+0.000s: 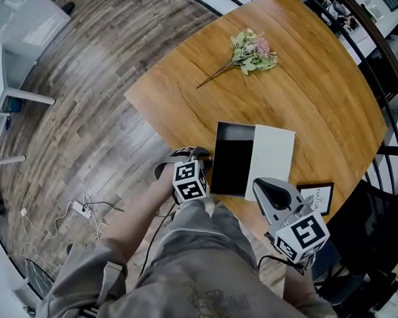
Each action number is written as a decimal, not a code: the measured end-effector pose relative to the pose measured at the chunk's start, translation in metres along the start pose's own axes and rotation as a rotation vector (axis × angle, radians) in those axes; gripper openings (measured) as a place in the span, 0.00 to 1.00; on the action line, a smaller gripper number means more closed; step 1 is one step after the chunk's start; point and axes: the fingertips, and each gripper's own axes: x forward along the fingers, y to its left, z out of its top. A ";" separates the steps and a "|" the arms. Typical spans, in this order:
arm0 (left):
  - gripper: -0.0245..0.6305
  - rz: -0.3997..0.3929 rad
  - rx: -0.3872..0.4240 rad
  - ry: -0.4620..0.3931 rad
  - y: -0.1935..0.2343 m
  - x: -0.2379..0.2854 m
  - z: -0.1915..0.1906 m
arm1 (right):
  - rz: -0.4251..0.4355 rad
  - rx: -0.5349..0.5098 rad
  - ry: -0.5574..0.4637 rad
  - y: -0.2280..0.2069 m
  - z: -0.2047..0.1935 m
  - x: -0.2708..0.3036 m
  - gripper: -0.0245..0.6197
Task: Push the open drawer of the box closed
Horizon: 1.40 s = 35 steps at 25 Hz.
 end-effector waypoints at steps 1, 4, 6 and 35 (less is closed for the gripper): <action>0.17 0.004 -0.011 0.003 0.000 0.001 0.001 | 0.009 0.003 0.003 -0.002 -0.002 0.000 0.09; 0.16 0.006 -0.043 0.022 0.003 0.004 0.001 | 0.030 0.004 0.015 -0.010 -0.009 -0.002 0.09; 0.16 0.004 -0.051 0.041 0.003 0.005 0.002 | 0.040 0.001 0.021 -0.016 -0.013 -0.005 0.09; 0.18 -0.043 -0.098 0.039 -0.015 0.025 0.101 | -0.092 0.091 -0.068 -0.071 -0.056 -0.098 0.09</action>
